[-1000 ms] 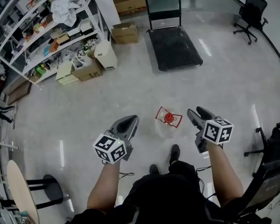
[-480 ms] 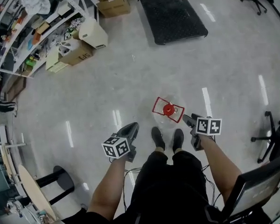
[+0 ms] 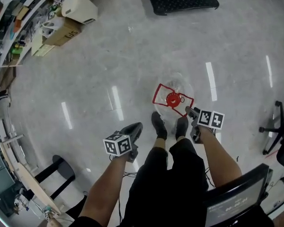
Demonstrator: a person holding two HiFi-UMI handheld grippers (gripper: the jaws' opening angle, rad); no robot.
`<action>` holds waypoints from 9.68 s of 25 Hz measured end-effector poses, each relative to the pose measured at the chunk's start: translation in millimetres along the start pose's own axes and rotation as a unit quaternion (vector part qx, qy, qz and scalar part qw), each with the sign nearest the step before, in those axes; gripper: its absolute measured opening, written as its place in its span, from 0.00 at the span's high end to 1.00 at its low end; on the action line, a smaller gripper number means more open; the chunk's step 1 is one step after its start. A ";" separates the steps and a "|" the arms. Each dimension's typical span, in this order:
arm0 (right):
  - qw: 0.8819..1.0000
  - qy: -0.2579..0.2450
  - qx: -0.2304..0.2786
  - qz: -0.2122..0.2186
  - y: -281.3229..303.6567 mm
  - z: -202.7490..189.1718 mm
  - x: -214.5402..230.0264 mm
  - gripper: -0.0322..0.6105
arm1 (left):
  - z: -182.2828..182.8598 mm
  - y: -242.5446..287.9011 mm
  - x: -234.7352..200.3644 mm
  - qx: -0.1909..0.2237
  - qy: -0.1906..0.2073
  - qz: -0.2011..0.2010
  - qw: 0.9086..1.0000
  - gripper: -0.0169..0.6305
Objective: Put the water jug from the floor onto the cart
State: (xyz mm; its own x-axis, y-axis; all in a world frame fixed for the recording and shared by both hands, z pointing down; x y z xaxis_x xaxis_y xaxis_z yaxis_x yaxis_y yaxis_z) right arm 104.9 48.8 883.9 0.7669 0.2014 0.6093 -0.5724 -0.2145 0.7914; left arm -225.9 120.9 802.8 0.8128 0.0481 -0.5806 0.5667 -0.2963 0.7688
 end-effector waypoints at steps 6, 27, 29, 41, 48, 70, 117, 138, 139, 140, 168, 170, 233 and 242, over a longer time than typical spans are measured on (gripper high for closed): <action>0.999 0.023 -0.005 0.024 26.4 -8.4 -2.1 0.66 | -11.7 -3.3 -12.4 -0.005 -0.006 0.000 1.000 0.98; 0.970 0.004 0.030 0.242 -42.6 39.1 -114.3 0.83 | 74.0 -91.8 7.1 0.101 0.016 -0.053 0.993 0.98; 0.966 0.005 0.046 0.255 -69.6 44.0 -134.3 0.83 | 92.8 -108.7 12.6 0.114 0.031 -0.065 0.991 0.98; 0.930 -0.087 0.132 0.332 -194.7 171.9 -263.9 0.83 | 295.0 -158.9 93.5 0.245 0.139 -0.121 0.952 0.98; 0.929 -0.058 0.117 0.346 -203.5 290.0 -302.1 0.84 | 410.3 -159.4 139.4 0.299 0.144 -0.107 0.937 0.98; 0.913 -0.083 0.203 0.344 -173.3 673.8 -420.1 0.84 | 770.9 -94.0 153.2 0.333 0.201 -0.157 0.908 0.98; 0.921 0.090 0.263 0.274 146.0 1154.3 -373.7 0.85 | 1139.0 109.7 39.1 0.192 0.140 -0.105 0.966 0.98; 0.967 0.042 0.220 0.122 68.4 1112.5 -279.0 0.60 | 1100.7 97.2 119.9 0.230 0.162 -0.088 0.956 0.98; 0.968 0.017 0.222 0.114 55.2 1112.8 -282.4 0.60 | 1099.7 94.5 128.1 0.237 0.164 -0.088 0.953 0.98; 0.968 -0.011 0.225 0.109 40.3 1112.6 -286.4 0.60 | 1097.7 92.5 136.8 0.244 0.169 -0.089 0.951 0.98; 0.806 -0.447 0.386 0.035 -244.3 803.6 -541.1 0.95 | 950.9 -115.3 205.5 0.397 0.242 -0.178 0.867 0.98; 0.799 -0.460 0.385 0.038 -258.9 773.2 -542.5 0.95 | 931.3 -131.8 214.3 0.404 0.258 -0.181 0.859 0.98; 0.756 -0.488 0.417 0.127 -566.3 80.7 -275.5 0.95 | 135.5 -282.0 471.9 0.382 0.381 -0.085 0.838 0.98; 0.760 -0.480 0.418 0.132 -557.5 38.3 -302.9 0.95 | 113.0 -322.9 439.9 0.407 0.365 -0.084 0.833 0.98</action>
State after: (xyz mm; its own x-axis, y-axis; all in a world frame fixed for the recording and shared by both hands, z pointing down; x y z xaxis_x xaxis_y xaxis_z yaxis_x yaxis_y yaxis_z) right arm 202.8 70.7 256.2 0.7454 -0.6582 0.1060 -0.6665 -0.7393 0.0961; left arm -66.6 130.0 268.9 0.7646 0.6338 -0.1170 0.6435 -0.7607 0.0847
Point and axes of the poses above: the fingertips, and each gripper's own axes: y forward along the fingers, x to its right, z out of its top, the point moved 8 cm from there along -y, backward along the fingers, and after that the axes turned 3 degrees about -x, right-handed, at the moved point
